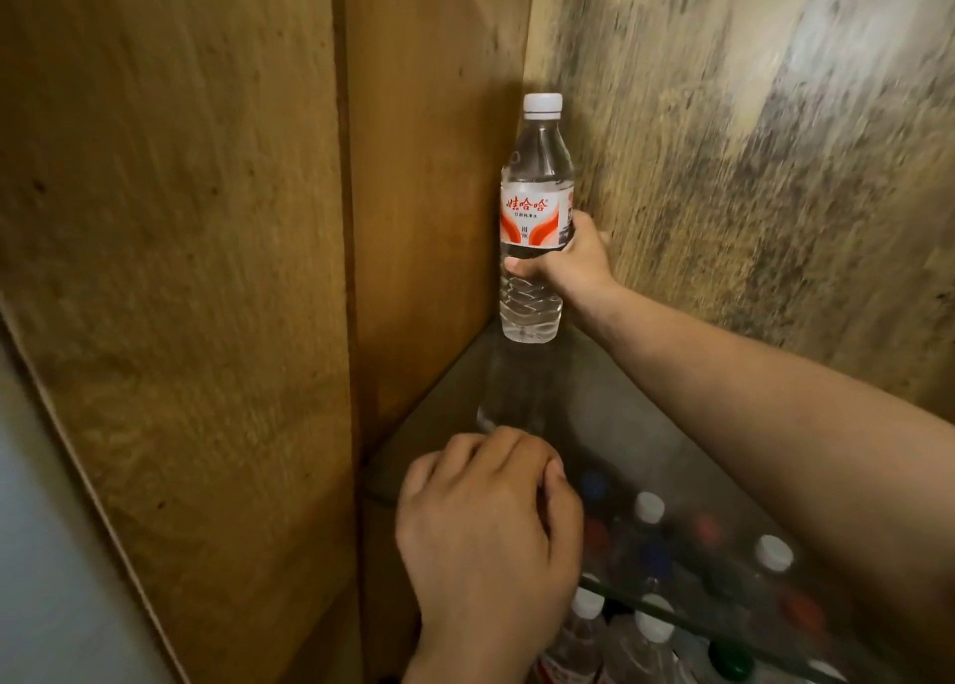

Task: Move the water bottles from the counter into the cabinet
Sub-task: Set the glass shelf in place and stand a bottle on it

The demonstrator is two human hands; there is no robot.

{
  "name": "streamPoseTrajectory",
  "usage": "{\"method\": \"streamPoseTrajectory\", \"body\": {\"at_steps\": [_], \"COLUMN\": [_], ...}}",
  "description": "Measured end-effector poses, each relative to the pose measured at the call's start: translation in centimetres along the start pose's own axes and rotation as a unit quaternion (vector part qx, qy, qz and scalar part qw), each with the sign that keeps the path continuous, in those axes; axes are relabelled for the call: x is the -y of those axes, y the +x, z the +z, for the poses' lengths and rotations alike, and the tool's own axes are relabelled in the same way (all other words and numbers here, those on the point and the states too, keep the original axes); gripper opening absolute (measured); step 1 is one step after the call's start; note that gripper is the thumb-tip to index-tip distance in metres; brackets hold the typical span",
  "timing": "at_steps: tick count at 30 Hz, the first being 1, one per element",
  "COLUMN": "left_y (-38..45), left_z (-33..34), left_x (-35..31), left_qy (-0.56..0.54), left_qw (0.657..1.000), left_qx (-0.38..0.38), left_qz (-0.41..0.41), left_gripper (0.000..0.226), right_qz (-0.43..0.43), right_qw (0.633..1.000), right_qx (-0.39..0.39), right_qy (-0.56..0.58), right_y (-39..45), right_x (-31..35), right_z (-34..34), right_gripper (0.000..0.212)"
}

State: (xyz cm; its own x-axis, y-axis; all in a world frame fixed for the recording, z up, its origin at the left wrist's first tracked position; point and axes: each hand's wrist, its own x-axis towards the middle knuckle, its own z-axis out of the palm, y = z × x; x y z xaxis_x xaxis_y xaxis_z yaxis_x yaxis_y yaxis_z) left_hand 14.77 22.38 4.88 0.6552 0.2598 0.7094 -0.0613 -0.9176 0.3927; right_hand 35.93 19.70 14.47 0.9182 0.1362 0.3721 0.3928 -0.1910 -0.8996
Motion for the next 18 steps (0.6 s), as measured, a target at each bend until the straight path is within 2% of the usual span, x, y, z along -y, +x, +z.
{"method": "streamPoseTrajectory", "body": {"at_steps": [11,18], "left_y": [-0.2,-0.2], "left_z": [-0.2,-0.2], "left_x": [-0.2,-0.3], "left_qy": [0.005,0.008], "left_qw": [1.0,1.0], "left_qx": [0.022,0.014], "left_qz": [-0.02,-0.018], "left_gripper": [0.026,0.026], "right_qz": [-0.009,-0.023], "right_qw": [1.0,0.998], "right_qx": [-0.005,-0.051], "right_qy": [0.01,0.005], "right_y": [-0.4,-1.1], "right_x": [-0.2,-0.6], "right_z": [0.9,1.5], "right_gripper": [0.07,0.063]}}
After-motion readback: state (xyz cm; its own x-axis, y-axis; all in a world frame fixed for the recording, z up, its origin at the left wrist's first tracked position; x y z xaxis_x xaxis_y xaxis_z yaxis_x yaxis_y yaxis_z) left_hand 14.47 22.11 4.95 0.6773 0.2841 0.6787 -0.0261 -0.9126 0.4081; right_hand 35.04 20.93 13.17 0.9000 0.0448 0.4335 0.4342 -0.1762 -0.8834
